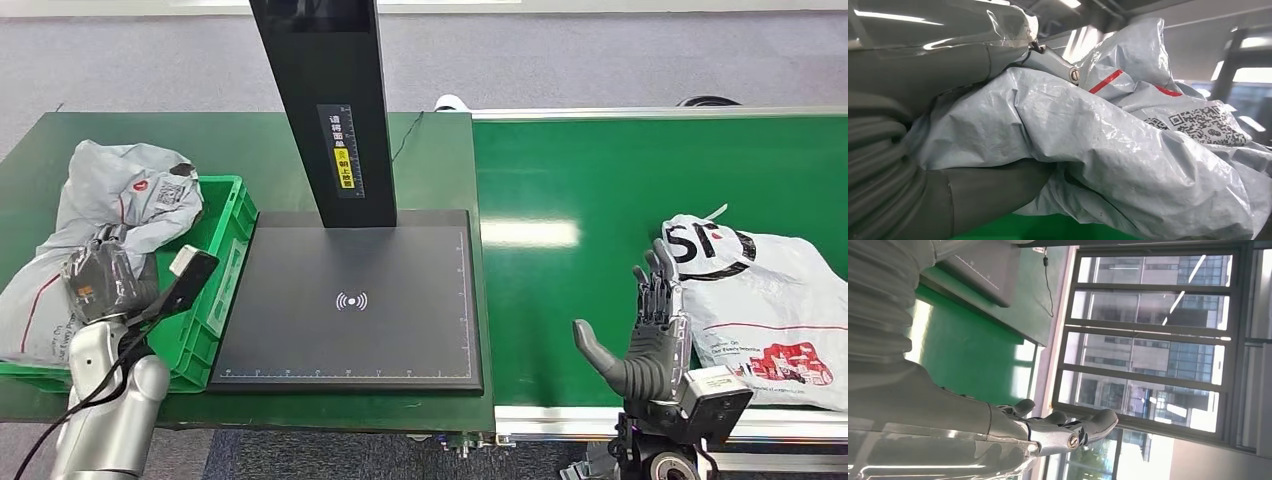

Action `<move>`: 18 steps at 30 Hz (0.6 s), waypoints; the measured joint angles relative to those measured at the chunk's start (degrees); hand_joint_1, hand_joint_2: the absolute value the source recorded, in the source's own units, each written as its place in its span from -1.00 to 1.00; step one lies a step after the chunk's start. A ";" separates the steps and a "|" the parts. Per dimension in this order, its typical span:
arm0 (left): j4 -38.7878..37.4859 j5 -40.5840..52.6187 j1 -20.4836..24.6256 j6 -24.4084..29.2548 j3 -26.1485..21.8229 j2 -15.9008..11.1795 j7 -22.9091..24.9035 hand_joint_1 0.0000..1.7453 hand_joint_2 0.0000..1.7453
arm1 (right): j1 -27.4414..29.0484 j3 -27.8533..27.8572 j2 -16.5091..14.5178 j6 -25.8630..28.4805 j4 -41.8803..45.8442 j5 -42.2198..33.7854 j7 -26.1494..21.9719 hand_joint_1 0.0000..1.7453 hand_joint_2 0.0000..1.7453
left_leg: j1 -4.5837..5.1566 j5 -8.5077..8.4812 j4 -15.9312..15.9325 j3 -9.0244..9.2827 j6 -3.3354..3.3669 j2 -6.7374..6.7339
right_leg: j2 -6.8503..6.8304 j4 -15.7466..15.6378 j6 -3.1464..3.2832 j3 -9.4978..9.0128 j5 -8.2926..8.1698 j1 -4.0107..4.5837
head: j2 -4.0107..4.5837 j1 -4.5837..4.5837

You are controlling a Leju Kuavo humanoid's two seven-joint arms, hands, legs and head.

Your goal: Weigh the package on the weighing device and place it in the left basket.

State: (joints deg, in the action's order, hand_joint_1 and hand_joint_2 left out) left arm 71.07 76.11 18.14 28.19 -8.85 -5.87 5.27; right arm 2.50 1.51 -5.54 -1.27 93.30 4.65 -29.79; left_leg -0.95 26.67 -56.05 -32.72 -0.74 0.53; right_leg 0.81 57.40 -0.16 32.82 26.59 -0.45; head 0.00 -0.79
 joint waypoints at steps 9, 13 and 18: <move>-3.97 4.55 -0.49 -10.68 -8.73 -2.25 2.54 1.00 1.00 | -0.35 0.00 -0.74 -1.04 -0.10 1.19 0.05 -1.00 1.00 | -0.02 -0.01 0.01 0.01 -0.01 0.02 | -0.01 0.00 0.03 0.02 0.02 0.02 | 0.00 -0.01; -5.93 4.62 -0.24 -19.70 -9.38 -2.69 0.06 1.00 1.00 | -1.03 0.01 -1.09 -1.72 -0.51 1.57 0.11 -1.00 1.00 | 0.00 -0.01 0.01 0.01 -0.01 0.03 | -0.01 0.00 0.02 0.01 0.02 0.00 | 0.00 0.01; -6.53 2.64 0.20 -27.50 -8.79 -3.14 -2.92 1.00 1.00 | -1.82 0.04 -1.48 -2.26 -1.14 1.90 0.18 -1.00 1.00 | 0.03 -0.01 0.01 0.05 -0.01 0.07 | -0.02 0.00 0.02 -0.03 0.02 -0.04 | 0.00 -0.01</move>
State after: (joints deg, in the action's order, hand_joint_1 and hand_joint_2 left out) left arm 64.54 78.75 18.34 0.69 -17.64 -9.02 2.35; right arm 0.69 1.55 -7.01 -3.52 92.16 6.55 -29.61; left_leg -0.92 26.66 -56.04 -32.67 -0.75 0.61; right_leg 0.78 57.40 -0.14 32.79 26.61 -0.49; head 0.00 -0.80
